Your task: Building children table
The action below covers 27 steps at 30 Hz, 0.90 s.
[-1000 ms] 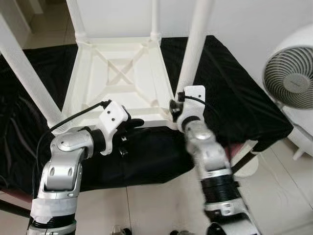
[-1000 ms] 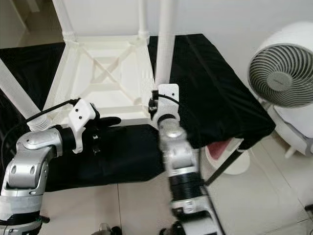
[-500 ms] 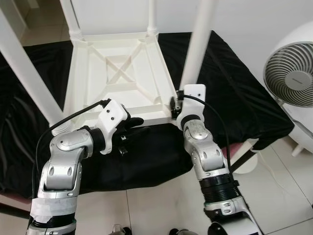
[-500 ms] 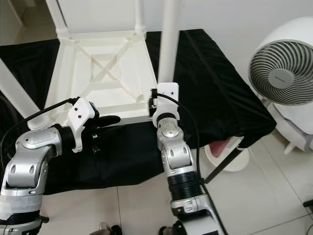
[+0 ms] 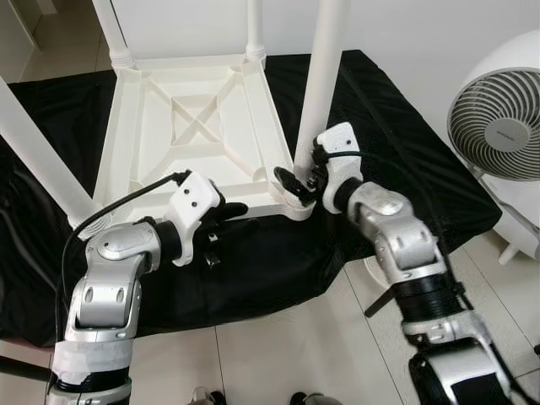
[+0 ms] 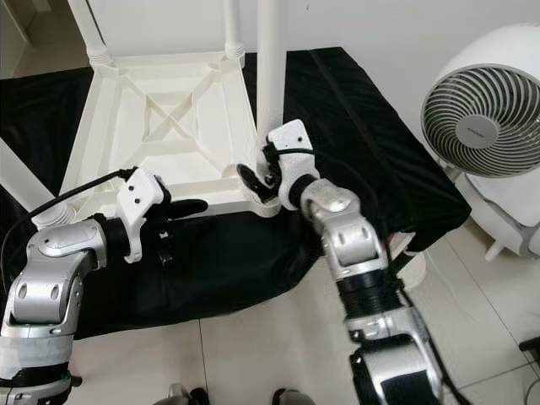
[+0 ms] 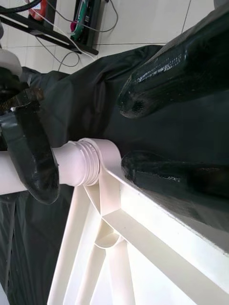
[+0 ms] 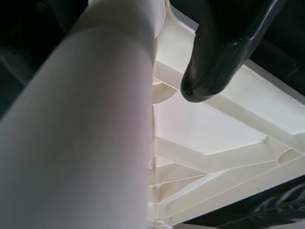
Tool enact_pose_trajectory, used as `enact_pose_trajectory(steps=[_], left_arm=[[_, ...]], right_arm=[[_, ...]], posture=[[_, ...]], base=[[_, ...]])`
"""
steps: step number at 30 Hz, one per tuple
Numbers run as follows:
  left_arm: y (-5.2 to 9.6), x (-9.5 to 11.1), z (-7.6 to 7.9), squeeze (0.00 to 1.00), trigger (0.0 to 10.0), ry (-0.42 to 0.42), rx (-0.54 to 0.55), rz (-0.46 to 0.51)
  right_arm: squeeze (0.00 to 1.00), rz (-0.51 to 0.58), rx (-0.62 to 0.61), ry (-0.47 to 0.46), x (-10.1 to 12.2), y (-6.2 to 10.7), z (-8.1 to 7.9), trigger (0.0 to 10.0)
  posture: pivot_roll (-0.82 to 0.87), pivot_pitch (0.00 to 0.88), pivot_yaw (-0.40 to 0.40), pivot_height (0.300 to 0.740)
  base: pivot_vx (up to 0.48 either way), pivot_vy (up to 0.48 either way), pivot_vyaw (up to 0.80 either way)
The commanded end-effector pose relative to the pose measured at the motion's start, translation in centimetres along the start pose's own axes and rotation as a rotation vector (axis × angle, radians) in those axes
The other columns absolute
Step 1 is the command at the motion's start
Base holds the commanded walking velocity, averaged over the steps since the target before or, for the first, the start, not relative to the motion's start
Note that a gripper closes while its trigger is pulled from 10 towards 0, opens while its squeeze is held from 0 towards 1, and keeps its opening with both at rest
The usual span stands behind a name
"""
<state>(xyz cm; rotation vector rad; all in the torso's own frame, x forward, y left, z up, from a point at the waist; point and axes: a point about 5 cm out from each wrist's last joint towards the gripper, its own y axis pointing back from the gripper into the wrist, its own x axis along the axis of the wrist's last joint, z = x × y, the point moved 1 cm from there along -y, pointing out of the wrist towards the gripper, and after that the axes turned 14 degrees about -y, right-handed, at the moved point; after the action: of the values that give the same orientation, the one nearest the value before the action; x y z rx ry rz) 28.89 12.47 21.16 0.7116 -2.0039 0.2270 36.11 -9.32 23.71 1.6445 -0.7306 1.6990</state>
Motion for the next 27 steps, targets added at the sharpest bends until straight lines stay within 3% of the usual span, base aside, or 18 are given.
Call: enact_pose_trajectory(steps=[1,7,8,11,12,17,21,22,25,26,27], left_arm=[[0.3,-0.4,-1.0,0.00,10.0,-0.001,0.187,-0.057],[0.4,-0.4,-1.1,0.00,10.0,-0.002,0.189,-0.061],[0.5,-0.4,-1.1,0.00,10.0,-0.002,0.191,-0.062],[0.5,-0.4,-1.1,0.00,10.0,-0.003,0.192,-0.062],[0.5,-0.4,-1.1,0.00,10.0,-0.003,0.192,-0.063],[0.5,-0.4,-1.1,0.00,10.0,-0.004,0.192,-0.063],[0.5,-0.4,-1.0,0.00,10.0,-0.001,0.187,-0.062],[0.5,-0.4,-1.0,0.00,10.0,-0.001,0.187,-0.062],[0.4,-0.4,-0.9,0.00,10.0,0.001,0.183,-0.062],[0.4,-0.4,-0.9,0.00,10.0,0.001,0.183,-0.062],[0.4,-0.4,-0.9,0.00,10.0,0.001,0.182,-0.061]], right_arm=[[0.00,-0.078,0.057,0.017,-1.0,-0.5,0.4,10.0],[0.00,-0.135,0.123,0.055,-1.5,-0.9,0.9,10.0],[0.00,-0.140,0.126,0.055,-1.6,-0.9,1.0,5.8],[0.00,-0.142,0.127,0.055,-1.6,-0.9,1.1,5.8],[0.00,-0.132,0.135,0.043,-1.5,-0.8,1.0,0.0],[0.00,-0.111,0.133,0.010,-1.4,-0.8,1.0,0.0],[0.00,-0.049,-0.150,-0.082,-1.7,-1.1,1.6,0.0],[0.00,-0.049,-0.150,-0.082,-1.7,-1.1,1.6,0.0],[0.00,-0.006,-0.474,-0.184,-2.4,-0.6,2.6,0.0],[0.00,-0.006,-0.474,-0.184,-2.4,-0.6,2.6,0.0],[0.00,0.003,-0.554,-0.209,-2.6,-0.4,2.9,0.0]], posture=[[-0.05,0.133,0.022,0.740],[-0.05,0.131,0.021,0.740],[-0.05,0.131,0.021,0.740],[-0.05,0.131,0.021,0.740],[-0.04,0.129,0.021,0.740],[-0.04,0.131,0.023,0.740],[-0.05,0.137,0.025,0.740],[-0.05,0.137,0.025,0.740],[-0.05,0.140,0.025,0.740],[-0.05,0.140,0.025,0.740],[-0.05,0.140,0.025,0.740]], base=[[0.000,0.000,0.00],[0.000,0.000,0.00],[0.000,0.000,0.00],[0.000,0.000,0.00],[0.000,0.000,0.00],[0.000,0.000,0.00],[0.000,0.000,0.00],[0.000,0.000,0.00],[0.000,0.000,0.00],[0.000,0.000,0.00],[0.000,0.000,0.00]])
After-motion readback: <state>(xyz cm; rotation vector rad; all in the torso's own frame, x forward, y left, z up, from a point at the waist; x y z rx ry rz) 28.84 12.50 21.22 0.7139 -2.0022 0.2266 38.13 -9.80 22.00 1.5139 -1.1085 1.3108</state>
